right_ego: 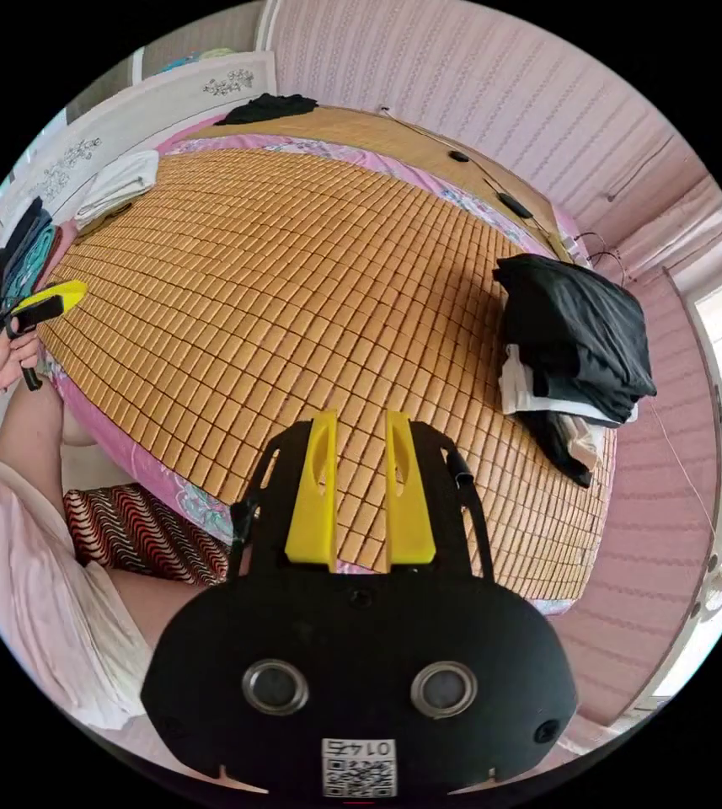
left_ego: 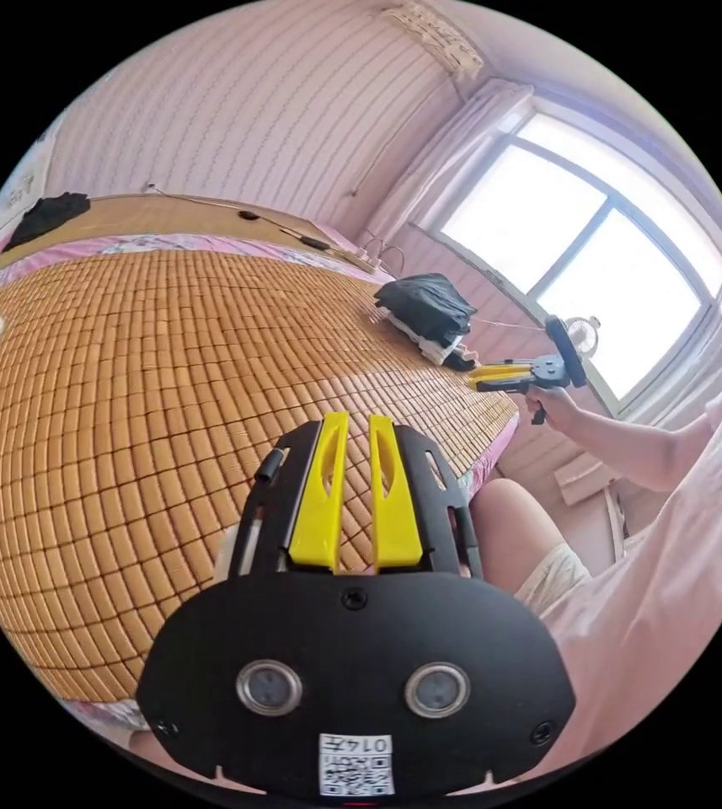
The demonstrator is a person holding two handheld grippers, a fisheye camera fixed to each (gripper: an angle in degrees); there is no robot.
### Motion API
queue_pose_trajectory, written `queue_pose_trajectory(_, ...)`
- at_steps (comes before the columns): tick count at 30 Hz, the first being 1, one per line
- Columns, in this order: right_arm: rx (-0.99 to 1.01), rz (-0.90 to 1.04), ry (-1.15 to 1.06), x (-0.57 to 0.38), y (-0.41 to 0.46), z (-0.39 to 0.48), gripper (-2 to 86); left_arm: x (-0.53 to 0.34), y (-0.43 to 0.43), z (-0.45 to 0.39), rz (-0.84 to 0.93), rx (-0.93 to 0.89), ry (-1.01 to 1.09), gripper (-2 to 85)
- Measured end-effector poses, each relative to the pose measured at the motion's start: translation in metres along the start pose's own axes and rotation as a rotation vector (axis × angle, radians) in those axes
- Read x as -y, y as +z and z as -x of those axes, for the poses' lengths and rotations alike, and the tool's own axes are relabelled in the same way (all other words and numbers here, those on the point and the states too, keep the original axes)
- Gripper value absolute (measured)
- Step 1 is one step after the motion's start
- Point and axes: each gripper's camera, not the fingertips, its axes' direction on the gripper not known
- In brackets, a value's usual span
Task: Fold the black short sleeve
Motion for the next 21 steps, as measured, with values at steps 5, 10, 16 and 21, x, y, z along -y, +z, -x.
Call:
queue_pose_trajectory(5,-0.117,-0.149,0.182,-0.06,-0.034,-0.098,9.2,0.097,0.104,-0.093,0.115,-0.099,0.288,8.8)
queue_pose_trajectory(10,-0.131,-0.201,0.252,-0.068,-0.029,-0.157,9.2,0.174,0.198,-0.167,0.152,-0.002,0.473,11.1)
queue_pose_trajectory(16,-0.215,-0.151,0.267,-0.048,0.022,-0.193,7.8,0.235,0.305,-0.227,0.233,0.09,0.557,12.3)
queue_pose_trajectory(21,-0.221,0.012,0.272,-0.042,0.091,-0.209,1.4,0.264,0.369,-0.256,0.359,0.196,0.674,6.0)
